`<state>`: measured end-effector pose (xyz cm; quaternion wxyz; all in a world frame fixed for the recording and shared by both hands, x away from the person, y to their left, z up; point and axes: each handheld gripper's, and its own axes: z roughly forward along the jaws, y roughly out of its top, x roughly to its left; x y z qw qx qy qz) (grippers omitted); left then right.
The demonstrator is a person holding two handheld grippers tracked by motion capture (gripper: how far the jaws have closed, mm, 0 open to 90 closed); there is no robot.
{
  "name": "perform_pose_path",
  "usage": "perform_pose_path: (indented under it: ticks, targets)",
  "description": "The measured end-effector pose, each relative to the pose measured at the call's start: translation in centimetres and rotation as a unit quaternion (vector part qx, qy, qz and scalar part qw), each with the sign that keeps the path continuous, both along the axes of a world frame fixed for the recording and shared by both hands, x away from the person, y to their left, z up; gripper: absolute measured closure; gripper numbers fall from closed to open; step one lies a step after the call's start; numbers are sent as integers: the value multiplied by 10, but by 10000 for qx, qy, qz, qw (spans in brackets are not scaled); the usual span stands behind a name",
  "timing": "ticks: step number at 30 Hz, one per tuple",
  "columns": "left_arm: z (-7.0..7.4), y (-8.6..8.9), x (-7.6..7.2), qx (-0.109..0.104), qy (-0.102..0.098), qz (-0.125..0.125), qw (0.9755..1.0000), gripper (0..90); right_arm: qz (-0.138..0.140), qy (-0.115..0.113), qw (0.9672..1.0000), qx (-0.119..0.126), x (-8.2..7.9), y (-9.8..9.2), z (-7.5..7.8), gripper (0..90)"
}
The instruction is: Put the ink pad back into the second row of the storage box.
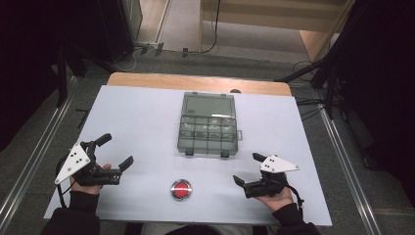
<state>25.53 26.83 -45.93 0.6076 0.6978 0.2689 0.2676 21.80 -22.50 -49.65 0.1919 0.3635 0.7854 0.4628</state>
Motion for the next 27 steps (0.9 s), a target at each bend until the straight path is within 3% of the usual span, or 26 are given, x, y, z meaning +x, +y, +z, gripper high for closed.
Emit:
perform_pose_path:
  ticks: [9,17,27]
  targets:
    - [0,-1,-1,24,18,-29,10000,0,319,172,9987,-349,0,16,-2,0]
    - [-1,-2,0,35,26,-46,10000,0,579,267,9968,-487,1,31,-3,0]
    - [-1,-3,0,82,41,-73,9999,0,1033,430,9911,-715,4,58,-3,0]
